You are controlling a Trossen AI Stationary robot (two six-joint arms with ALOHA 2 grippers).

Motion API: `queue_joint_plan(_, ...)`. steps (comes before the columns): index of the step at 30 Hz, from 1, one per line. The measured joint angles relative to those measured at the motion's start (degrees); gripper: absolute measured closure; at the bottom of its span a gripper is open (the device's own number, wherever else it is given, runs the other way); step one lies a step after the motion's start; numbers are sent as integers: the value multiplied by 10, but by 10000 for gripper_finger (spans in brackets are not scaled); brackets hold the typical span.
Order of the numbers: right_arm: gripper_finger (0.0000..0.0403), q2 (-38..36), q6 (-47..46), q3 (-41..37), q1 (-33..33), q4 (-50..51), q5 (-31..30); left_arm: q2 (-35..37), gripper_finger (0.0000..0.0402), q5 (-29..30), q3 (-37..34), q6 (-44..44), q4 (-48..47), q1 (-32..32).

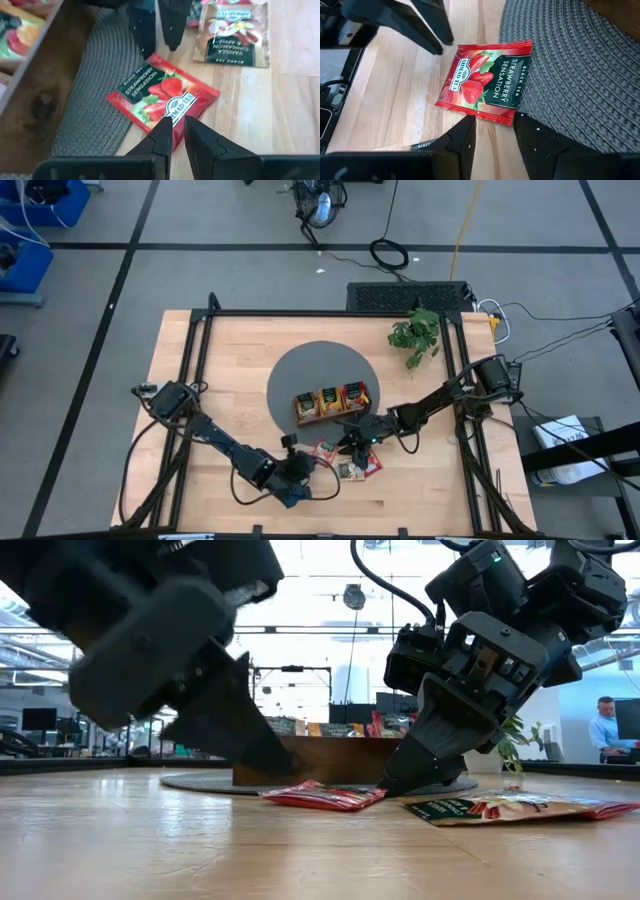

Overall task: Pick & Place Tea
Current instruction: Put the red tea bag into the right section of the wooden organizer

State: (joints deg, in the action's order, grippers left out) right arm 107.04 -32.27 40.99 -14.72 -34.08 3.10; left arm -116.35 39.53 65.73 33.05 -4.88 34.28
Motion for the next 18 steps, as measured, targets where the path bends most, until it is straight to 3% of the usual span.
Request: queue_joint_plan(18, 273, 1, 3, -1, 0, -16, 1, -43, 346, -24, 2, 55, 4, -15)
